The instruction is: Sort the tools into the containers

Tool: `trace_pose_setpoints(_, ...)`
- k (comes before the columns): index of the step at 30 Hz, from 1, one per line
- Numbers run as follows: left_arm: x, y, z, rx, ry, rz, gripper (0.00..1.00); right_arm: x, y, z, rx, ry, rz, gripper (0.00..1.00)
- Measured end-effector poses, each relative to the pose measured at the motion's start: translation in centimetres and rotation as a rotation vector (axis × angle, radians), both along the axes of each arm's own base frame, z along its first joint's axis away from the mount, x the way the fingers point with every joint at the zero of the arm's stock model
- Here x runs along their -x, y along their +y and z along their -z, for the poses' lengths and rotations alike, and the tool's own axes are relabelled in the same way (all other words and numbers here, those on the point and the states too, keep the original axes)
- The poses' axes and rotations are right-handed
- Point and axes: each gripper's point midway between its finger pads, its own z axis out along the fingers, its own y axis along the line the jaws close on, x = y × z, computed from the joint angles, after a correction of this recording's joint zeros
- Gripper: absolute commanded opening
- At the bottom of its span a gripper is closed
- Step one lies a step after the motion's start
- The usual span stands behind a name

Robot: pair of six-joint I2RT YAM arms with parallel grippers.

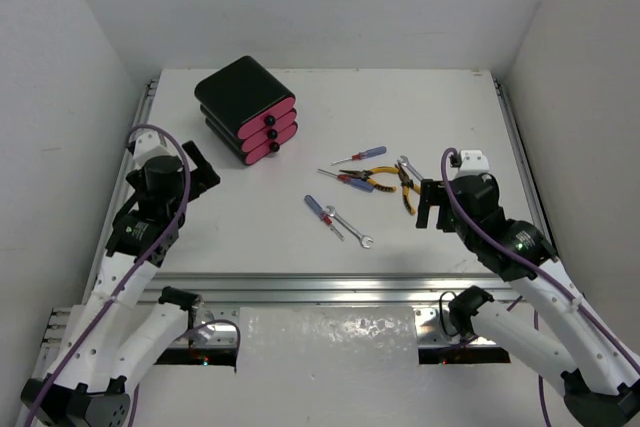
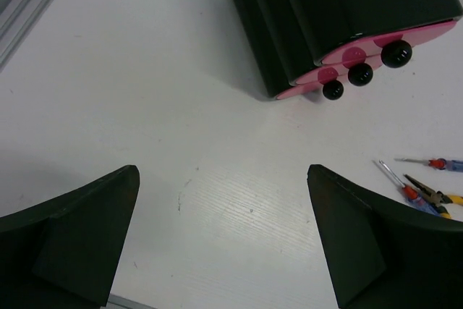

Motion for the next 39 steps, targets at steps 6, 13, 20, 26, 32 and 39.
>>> trace_pose_setpoints(6, 0.1, 0.3, 0.4, -0.001, 0.027, -0.024, 1.00, 0.0, 0.1, 0.0, -0.003, 0.002, -0.004, 0.99)
trace_pose_setpoints(13, -6.3, -8.3, -3.8, -0.117, 0.121, 0.078, 1.00, 0.5, 1.1, 1.0, -0.038, 0.040, -0.044, 0.99)
trace_pose_setpoints(20, -17.1, -19.8, -0.4, -0.402, 0.248, 0.128, 0.97, 1.1, 2.6, 1.7, -0.094, 0.078, -0.103, 0.99)
trace_pose_setpoints(26, -19.0, -17.9, 7.5, -0.718, 0.452, 0.099, 0.86, 1.9, 3.1, 1.7, -0.142, 0.086, -0.129, 0.99)
trace_pose_setpoints(32, -20.9, -15.5, 6.1, -0.753, 0.440, 0.053, 0.79, 2.8, 3.3, 2.9, -0.159, 0.116, -0.143, 0.99)
trace_pose_setpoints(39, -23.2, -13.6, 5.1, -0.772, 0.417, -0.008, 0.65, 3.3, 3.2, 4.0, -0.152, 0.151, -0.145, 0.99)
